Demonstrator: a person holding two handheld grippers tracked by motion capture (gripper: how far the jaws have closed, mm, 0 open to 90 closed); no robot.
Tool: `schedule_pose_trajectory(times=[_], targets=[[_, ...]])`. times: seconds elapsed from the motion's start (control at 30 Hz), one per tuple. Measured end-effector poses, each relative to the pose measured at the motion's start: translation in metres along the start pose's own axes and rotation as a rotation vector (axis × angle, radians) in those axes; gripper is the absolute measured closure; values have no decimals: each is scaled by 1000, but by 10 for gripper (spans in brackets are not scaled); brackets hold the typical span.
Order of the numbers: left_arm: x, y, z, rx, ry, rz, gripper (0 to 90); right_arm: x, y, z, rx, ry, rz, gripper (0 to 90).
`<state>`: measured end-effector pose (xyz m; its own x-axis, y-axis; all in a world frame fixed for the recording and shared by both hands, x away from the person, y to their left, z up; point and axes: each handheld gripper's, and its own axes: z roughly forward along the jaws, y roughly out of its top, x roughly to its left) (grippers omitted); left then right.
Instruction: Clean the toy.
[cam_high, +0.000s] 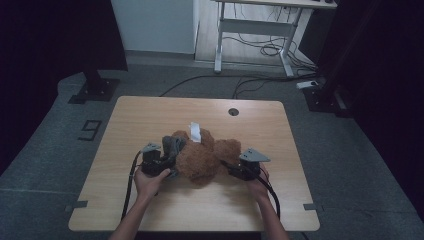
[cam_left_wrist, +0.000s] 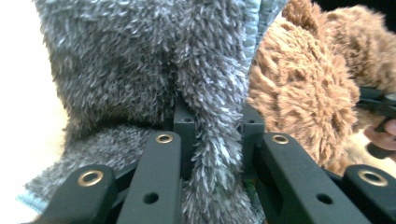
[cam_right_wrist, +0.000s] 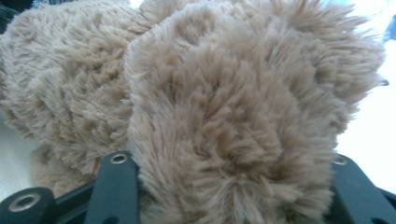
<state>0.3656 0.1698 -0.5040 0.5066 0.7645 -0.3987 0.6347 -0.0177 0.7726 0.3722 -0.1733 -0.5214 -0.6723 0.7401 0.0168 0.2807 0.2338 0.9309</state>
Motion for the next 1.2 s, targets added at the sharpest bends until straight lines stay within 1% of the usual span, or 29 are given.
schedule_pose_trajectory(times=[0.1, 0.13, 0.17, 0.27, 0.33, 0.4, 0.47, 0.5, 0.53, 0.57, 0.63, 0.67, 0.73, 0.8, 0.83, 0.87, 0.93, 0.97, 1.0, 1.03, 1.07, 1.1, 1.13, 1.17, 1.2], targets=[[-8, -6, -5, 8, 1, 31, 752, -1, -8, -6, 3, 26, 17, 448], [-8, -6, -5, 8, 1, 31, 752, 0, -12, -8, 2, 39, 31, 442], [-12, -11, -8, 16, -2, 48, 751, 0, -13, -11, 1, 44, 35, 438], [-16, -18, -15, 28, -13, 57, 749, 2, -18, -18, 9, 68, 61, 424], [-19, -22, -20, 36, -15, 63, 748, 4, -20, -21, 13, 76, 59, 421], [-20, -22, -25, 42, -15, 69, 747, 7, -23, -25, 10, 85, 52, 420], [-23, -17, -33, 26, -12, 69, 745, 10, -25, -26, -2, 77, 35, 421], [-26, -10, -38, 0, -11, 69, 745, 11, -26, -27, -3, 73, 28, 422], [-29, -5, -41, -13, -12, 77, 745, 12, -27, -27, -10, 66, 23, 424], [-36, 5, -45, -36, -16, 92, 744, 12, -27, -27, -11, 62, 17, 425], [-49, 20, -47, -54, -27, 126, 744, 14, -28, -27, -16, 52, 3, 428], [-61, 31, -45, -60, -32, 155, 744, 14, -28, -27, -16, 50, -1, 428], [-80, 46, -36, -58, -49, 198, 742, 14, -28, -27, -16, 49, -5, 428], [-100, 56, -18, -30, -65, 235, 740, 14, -28, -27, -16, 48, -2, 428], [-110, 59, -7, -3, -68, 255, 740, 14, -28, -27, -13, 49, -3, 427], [-116, 60, 2, 16, -70, 266, 739, 14, -28, -27, -15, 49, 0, 427], [-133, 61, 29, 69, -82, 284, 737, 14, -28, -27, -14, 48, 3, 427], [-140, 61, 40, 90, -87, 293, 737, 14, -28, -27, -17, 47, 5, 427], [-145, 60, 47, 105, -88, 303, 737, 14, -29, -26, -16, 47, 5, 426], [-151, 59, 59, 129, -87, 311, 737, 13, -29, -26, -16, 47, 5, 426], [-154, 58, 66, 142, -81, 317, 737, 13, -29, -26, -16, 46, 2, 426], [-157, 56, 77, 167, -66, 317, 736, 14, -29, -26, -17, 45, 3, 427], [-158, 52, 85, 181, -53, 323, 734, 14, -29, -26, -15, 42, -1, 427], [-158, 52, 85, 181, -53, 323, 734, 14, -29, -26, -10, 35, 1, 427], [-159, 47, 91, 176, -26, 344, 738, 14, -30, -25, -3, 29, 6, 427]])
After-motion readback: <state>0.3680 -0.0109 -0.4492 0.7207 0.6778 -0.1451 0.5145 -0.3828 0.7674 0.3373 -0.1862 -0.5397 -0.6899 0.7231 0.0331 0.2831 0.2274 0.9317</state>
